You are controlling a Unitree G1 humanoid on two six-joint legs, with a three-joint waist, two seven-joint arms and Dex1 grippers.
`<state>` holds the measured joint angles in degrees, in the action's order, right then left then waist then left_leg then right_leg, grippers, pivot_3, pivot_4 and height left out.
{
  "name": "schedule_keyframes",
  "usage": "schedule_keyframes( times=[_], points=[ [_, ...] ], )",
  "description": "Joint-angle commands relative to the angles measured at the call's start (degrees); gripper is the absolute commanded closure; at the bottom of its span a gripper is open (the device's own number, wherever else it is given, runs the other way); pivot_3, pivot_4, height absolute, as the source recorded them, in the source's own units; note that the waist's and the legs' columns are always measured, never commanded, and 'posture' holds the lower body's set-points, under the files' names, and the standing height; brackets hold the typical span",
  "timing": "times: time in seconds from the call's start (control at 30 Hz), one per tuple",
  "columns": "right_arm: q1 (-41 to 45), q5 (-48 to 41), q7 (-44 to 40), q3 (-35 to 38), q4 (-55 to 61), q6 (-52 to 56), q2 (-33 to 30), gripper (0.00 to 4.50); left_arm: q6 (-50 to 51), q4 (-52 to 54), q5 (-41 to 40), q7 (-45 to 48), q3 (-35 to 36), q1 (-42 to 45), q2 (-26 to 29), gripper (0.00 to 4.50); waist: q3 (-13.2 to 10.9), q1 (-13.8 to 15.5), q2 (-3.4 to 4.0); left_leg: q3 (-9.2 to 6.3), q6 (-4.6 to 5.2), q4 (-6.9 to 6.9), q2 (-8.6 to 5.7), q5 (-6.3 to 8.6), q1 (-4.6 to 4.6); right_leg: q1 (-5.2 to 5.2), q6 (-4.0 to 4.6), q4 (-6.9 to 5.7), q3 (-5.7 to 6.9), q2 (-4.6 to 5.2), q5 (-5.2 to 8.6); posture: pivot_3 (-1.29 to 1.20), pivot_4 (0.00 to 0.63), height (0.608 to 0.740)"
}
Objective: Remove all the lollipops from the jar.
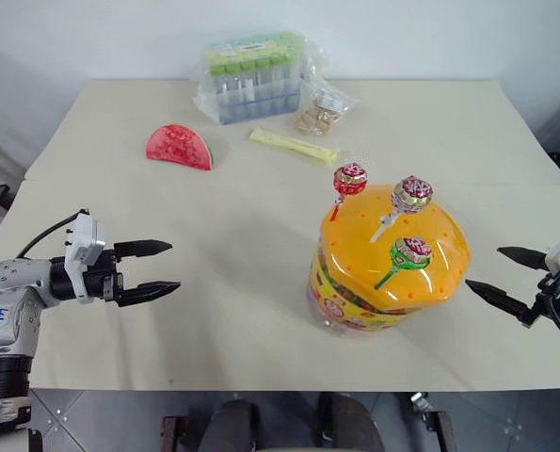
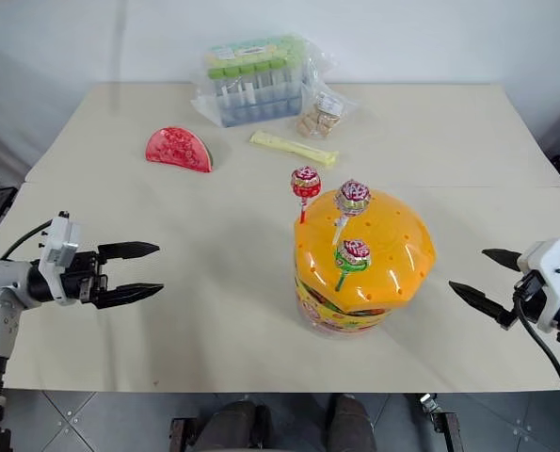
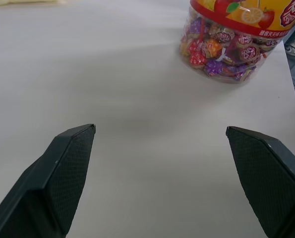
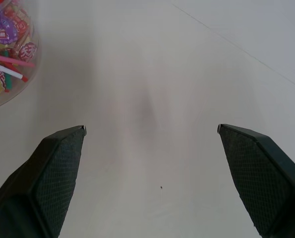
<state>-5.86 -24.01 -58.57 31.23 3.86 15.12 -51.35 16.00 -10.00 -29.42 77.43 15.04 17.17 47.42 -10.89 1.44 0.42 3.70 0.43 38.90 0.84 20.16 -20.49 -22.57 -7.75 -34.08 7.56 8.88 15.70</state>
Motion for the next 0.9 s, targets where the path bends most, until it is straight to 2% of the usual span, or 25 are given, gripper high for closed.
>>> schedule_keyframes(
  times=[0.03, 0.33, 0.53, 0.7, 0.9],
  points=[
    [-0.3, -0.5, 0.5, 0.7, 1.3, -0.1, -0.1, 0.02, -0.5, 0.5, -1.2, 0.2, 0.2, 1.6, -0.3, 0.0, 0.0, -0.1, 0.01, 0.0, 0.0, 0.03, 0.0, 0.03, -0.01, 0.0, 0.0, 0.0, -0.01, 0.0, 0.0, 0.0, 0.15, 0.74],
    [-0.8, -1.4, 0.5, 2.0, 2.2, 0.8, -0.6, 0.02, 2.9, 5.6, -1.7, -1.1, -0.3, 3.8, 2.0, 0.0, 0.0, -0.2, 0.0, 0.02, -0.03, 0.12, 0.07, 0.12, -0.01, 0.0, 0.0, -0.02, -0.07, -0.1, 0.0, 0.0, 0.15, 0.74],
    [-1.4, -5.4, -1.9, 5.7, 5.2, 4.0, -2.1, 0.02, 6.4, 8.3, -4.2, 0.9, -2.8, 13.0, 2.1, 0.0, 0.0, 0.0, 0.0, 0.02, -0.02, 0.19, 0.07, 0.13, -0.03, 0.01, 0.0, -0.03, -0.09, -0.1, -0.01, 0.0, 0.15, 0.74],
    [-3.8, -11.2, -4.4, 11.4, 10.1, 8.0, -2.5, 0.02, 4.7, 6.4, -4.1, 4.5, -7.5, 22.4, -1.0, 0.0, 0.0, 0.1, 0.0, 0.03, -0.02, 0.2, 0.07, 0.13, -0.03, 0.02, 0.0, -0.02, -0.09, -0.14, -0.01, 0.0, 0.15, 0.74],
    [-6.9, -19.9, -3.6, 18.8, 20.0, 12.8, -0.5, 0.02, 4.1, -0.8, -5.1, 9.3, -11.7, 34.7, -9.6, 0.0, 0.0, 0.2, -0.05, 0.04, -0.02, 0.27, 0.06, 0.13, -0.05, 0.05, -0.02, -0.02, -0.1, -0.19, -0.04, 0.0, 0.15, 0.74]
  ],
)
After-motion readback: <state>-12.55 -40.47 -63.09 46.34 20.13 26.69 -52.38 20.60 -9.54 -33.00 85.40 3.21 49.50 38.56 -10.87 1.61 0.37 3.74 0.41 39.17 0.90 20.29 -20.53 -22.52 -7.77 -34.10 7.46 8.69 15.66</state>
